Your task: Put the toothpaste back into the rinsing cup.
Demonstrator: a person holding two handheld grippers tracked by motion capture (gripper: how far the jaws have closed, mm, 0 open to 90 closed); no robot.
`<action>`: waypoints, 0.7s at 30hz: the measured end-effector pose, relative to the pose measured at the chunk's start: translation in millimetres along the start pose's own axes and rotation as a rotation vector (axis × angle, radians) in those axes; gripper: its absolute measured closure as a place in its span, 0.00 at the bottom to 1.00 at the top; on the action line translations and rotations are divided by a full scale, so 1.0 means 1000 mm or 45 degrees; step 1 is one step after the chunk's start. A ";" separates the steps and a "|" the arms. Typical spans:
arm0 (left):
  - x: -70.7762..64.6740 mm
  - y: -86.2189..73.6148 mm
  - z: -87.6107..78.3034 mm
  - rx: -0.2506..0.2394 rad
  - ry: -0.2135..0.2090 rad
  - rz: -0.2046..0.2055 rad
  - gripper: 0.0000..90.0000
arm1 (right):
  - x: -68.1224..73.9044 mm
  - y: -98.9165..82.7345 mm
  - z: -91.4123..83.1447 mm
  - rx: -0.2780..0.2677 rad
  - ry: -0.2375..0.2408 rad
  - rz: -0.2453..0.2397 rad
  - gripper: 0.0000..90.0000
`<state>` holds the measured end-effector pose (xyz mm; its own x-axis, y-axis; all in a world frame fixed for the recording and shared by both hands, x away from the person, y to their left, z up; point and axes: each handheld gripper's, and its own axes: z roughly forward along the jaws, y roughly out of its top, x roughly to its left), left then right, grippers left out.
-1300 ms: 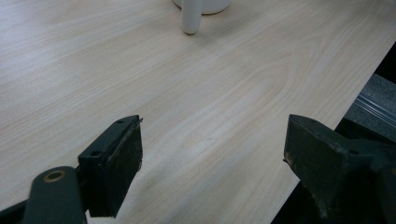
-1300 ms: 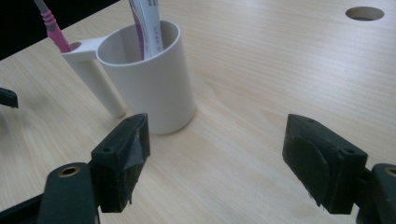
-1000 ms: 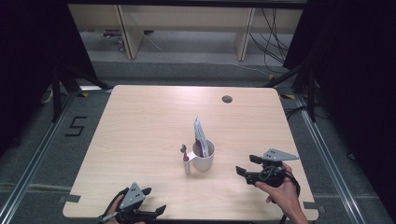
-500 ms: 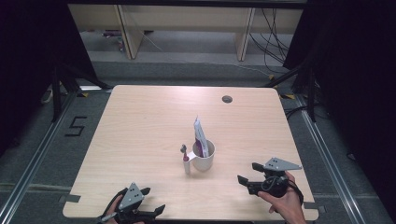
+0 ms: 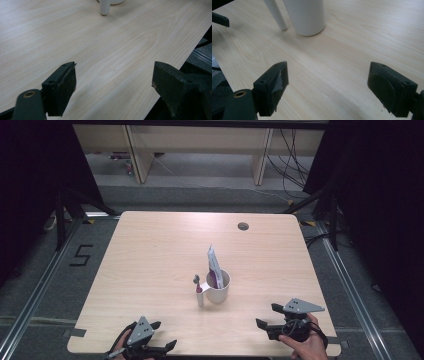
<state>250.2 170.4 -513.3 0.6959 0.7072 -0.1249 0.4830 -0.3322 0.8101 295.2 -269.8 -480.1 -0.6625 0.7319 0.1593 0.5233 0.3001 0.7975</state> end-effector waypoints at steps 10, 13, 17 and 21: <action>0.002 0.000 -0.001 0.031 0.013 0.030 0.21 | 0.002 -0.009 -0.003 0.064 -0.019 -0.029 0.19; 0.000 0.000 0.001 0.002 -0.002 0.002 0.21 | 0.002 -0.011 -0.004 0.068 -0.027 -0.029 0.19; 0.001 0.000 0.000 0.013 0.003 0.015 0.21 | 0.001 -0.015 -0.005 0.083 -0.020 -0.010 0.18; 0.002 0.000 -0.001 0.030 0.010 0.032 0.21 | 0.000 -0.018 -0.009 0.087 -0.034 -0.005 0.18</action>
<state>251.2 172.3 -513.5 0.7038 0.7033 -0.1002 0.4782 -0.3646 0.7990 280.6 -280.7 -489.5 -0.6507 0.7463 0.1401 0.5566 0.3433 0.7565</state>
